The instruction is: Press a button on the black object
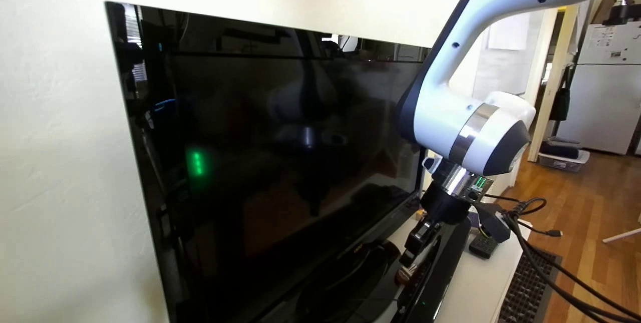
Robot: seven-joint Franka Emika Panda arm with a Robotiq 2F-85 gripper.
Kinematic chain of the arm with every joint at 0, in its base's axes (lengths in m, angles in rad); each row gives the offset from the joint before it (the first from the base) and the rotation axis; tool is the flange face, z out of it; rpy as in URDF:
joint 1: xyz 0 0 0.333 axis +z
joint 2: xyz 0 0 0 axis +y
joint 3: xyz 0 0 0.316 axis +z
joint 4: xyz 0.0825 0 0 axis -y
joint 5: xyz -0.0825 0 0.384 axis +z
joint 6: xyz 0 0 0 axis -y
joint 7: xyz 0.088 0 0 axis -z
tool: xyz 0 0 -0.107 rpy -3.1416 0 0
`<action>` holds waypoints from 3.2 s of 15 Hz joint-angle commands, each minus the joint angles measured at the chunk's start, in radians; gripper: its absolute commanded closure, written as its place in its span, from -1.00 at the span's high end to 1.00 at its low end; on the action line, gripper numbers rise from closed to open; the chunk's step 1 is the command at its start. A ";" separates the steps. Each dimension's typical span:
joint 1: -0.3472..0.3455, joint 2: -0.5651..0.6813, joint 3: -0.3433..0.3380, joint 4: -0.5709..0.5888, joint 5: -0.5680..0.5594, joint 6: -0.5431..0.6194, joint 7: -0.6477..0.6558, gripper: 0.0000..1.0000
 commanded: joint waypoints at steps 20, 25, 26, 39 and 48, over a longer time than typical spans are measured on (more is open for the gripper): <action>0.000 0.196 -0.010 0.113 0.324 0.020 -0.351 -1.00; 0.001 0.213 -0.010 0.117 0.311 0.019 -0.338 -1.00; 0.001 0.214 -0.009 0.116 0.307 0.019 -0.335 -1.00; -0.008 0.137 -0.027 0.101 0.391 -0.030 -0.425 -1.00; 0.011 -0.064 -0.014 -0.056 0.269 0.066 -0.264 -0.46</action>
